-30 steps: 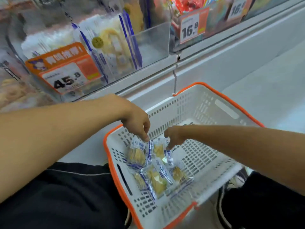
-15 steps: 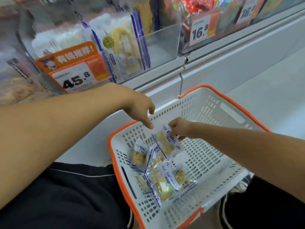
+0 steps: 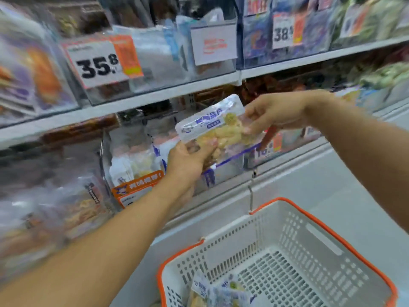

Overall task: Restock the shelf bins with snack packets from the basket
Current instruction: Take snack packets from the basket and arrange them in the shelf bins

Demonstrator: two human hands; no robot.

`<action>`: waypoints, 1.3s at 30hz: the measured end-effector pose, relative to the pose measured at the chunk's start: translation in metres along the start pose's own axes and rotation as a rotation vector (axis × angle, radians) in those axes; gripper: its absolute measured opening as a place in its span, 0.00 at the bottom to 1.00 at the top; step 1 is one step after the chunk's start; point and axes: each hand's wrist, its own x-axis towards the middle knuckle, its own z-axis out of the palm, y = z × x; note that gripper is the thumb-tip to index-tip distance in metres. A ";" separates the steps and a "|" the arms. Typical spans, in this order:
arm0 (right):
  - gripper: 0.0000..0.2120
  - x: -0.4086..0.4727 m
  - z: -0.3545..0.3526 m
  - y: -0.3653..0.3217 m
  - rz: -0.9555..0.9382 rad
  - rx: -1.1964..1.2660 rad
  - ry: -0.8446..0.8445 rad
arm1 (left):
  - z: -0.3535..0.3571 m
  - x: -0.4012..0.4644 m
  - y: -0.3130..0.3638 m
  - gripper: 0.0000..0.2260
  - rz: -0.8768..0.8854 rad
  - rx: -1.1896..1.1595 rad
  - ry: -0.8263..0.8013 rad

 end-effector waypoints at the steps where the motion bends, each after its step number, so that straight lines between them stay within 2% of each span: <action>1: 0.11 0.006 0.006 0.002 -0.022 0.035 -0.017 | -0.001 0.000 0.005 0.18 0.037 -0.021 0.003; 3: 0.09 0.018 0.019 0.005 -0.064 0.091 -0.006 | -0.006 -0.002 0.014 0.15 0.123 0.052 0.036; 4: 0.09 0.022 0.021 0.004 -0.092 0.126 0.041 | -0.009 -0.002 0.020 0.13 0.202 0.169 0.080; 6: 0.08 0.028 0.013 -0.006 -0.158 0.163 0.160 | -0.022 0.003 0.032 0.14 0.383 0.496 0.222; 7: 0.06 0.030 0.006 -0.010 -0.189 0.102 0.224 | -0.031 0.006 0.037 0.18 0.449 0.706 0.284; 8: 0.03 0.031 -0.001 -0.015 -0.219 -0.058 0.295 | -0.042 0.011 0.039 0.24 0.488 0.949 0.309; 10: 0.02 0.032 -0.014 -0.025 -0.237 -0.589 0.450 | -0.059 0.020 0.035 0.35 0.481 1.410 0.219; 11: 0.03 0.035 -0.016 -0.028 -0.207 -0.831 0.499 | -0.065 0.023 0.029 0.38 0.430 1.550 0.132; 12: 0.09 0.039 -0.013 -0.032 -0.147 -0.971 0.534 | -0.068 0.024 0.024 0.38 0.371 1.626 0.052; 14: 0.15 0.048 0.000 -0.034 -0.054 -1.092 0.555 | -0.070 0.026 0.015 0.37 0.286 1.685 -0.044; 18: 0.17 0.077 0.027 -0.026 -0.025 -1.218 0.589 | -0.067 0.025 0.017 0.35 0.280 1.738 -0.038; 22: 0.19 0.085 0.017 -0.040 -0.048 -1.222 0.632 | -0.068 0.021 0.017 0.30 0.280 1.761 -0.046; 27: 0.13 0.088 0.032 -0.056 0.015 -1.455 0.688 | -0.067 0.021 0.017 0.29 0.260 1.776 -0.013; 32: 0.06 0.092 0.048 -0.059 0.019 -1.498 0.702 | -0.069 0.024 0.014 0.30 0.307 1.770 0.011; 34: 0.09 0.099 0.044 -0.052 0.067 -1.459 0.679 | -0.071 0.024 0.013 0.30 0.320 1.763 0.018; 36: 0.13 0.107 0.041 -0.038 0.109 -1.377 0.578 | -0.070 0.023 0.013 0.31 0.319 1.747 0.022; 39: 0.16 0.116 0.036 -0.014 0.079 -1.328 0.475 | -0.070 0.026 0.013 0.28 0.293 1.614 0.025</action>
